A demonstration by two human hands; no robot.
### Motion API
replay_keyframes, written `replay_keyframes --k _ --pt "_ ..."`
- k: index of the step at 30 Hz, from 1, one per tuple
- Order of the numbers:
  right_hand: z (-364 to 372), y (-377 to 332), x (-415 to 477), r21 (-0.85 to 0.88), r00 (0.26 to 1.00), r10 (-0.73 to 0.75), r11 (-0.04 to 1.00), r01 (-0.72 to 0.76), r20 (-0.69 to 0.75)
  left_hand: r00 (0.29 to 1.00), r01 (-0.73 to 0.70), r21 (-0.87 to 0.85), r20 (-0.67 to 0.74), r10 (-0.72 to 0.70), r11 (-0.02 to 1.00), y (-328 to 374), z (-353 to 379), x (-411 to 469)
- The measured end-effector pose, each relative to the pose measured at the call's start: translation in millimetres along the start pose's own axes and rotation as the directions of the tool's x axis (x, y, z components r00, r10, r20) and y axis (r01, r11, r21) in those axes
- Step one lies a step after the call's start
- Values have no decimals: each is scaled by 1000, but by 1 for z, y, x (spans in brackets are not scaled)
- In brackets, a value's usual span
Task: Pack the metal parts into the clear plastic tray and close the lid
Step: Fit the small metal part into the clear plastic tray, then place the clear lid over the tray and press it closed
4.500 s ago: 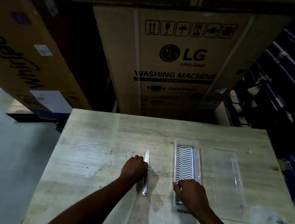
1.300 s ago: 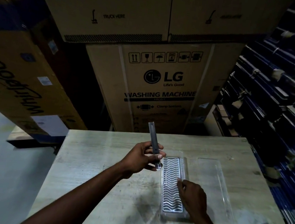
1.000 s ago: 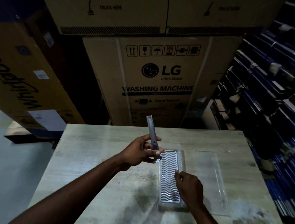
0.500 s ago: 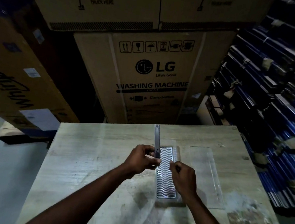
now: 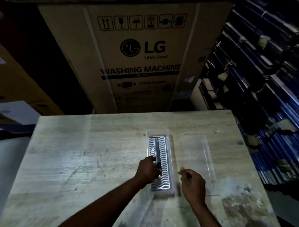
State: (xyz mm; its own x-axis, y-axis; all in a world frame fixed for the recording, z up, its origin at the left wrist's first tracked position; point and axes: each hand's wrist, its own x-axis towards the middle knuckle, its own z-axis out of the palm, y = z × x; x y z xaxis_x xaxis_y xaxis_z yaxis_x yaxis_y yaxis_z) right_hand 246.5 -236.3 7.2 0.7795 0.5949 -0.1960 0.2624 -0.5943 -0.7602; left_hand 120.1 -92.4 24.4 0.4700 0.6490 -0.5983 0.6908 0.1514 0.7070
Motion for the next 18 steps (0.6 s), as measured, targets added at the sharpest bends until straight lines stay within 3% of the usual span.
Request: replay_keyframes --k 6,12,18 --pt "-13 34 1 -48 997 64 997 -66 -47 1000 -7 243 -15 11 970 -6 27 34" --pt "-11 40 10 -71 998 62 995 -64 -31 998 -44 535 61 13 843 3 34 44" --pt "-5 33 24 -78 998 58 995 -58 -6 999 -4 554 39 -22 833 -2 39 63"
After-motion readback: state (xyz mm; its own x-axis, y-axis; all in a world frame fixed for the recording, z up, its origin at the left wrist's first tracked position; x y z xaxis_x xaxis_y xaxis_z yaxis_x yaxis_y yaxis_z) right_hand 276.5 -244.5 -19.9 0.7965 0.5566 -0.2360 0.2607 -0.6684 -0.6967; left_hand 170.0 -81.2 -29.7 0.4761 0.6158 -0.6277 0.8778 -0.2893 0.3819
